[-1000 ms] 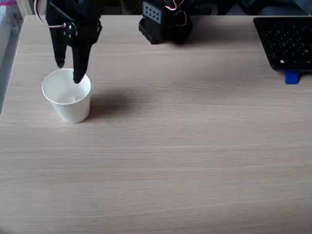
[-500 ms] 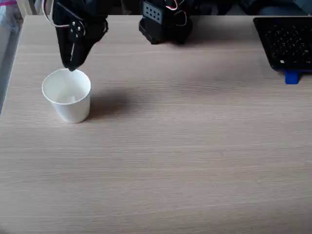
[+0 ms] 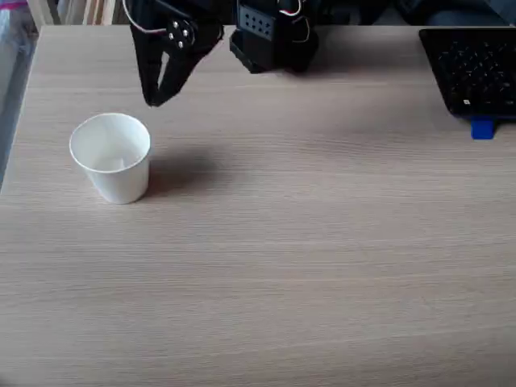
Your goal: Grasp a block and put it in the bin.
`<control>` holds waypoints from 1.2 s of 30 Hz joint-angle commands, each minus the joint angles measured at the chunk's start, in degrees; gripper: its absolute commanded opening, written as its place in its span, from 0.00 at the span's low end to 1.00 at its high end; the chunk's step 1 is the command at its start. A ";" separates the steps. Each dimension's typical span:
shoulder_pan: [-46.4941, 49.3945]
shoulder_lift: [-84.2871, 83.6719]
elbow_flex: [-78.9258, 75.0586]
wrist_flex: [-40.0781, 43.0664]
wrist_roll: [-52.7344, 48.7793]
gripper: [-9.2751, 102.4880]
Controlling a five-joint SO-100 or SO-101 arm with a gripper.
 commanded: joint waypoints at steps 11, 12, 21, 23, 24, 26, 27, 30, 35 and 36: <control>-10.28 17.31 13.62 -0.79 -0.18 0.08; -11.07 18.46 14.50 -0.44 0.00 0.08; -19.25 29.09 22.50 4.66 0.09 0.08; -20.83 31.55 24.43 5.36 0.09 0.08; -21.62 32.78 25.49 5.71 -0.18 0.08; -23.03 35.42 27.77 6.06 -0.26 0.08; -23.64 36.83 29.09 6.15 -0.44 0.08; -25.31 40.78 32.96 6.42 -1.58 0.08; -26.89 46.58 38.76 6.24 -3.87 0.08; -27.07 47.72 39.99 6.06 -4.39 0.08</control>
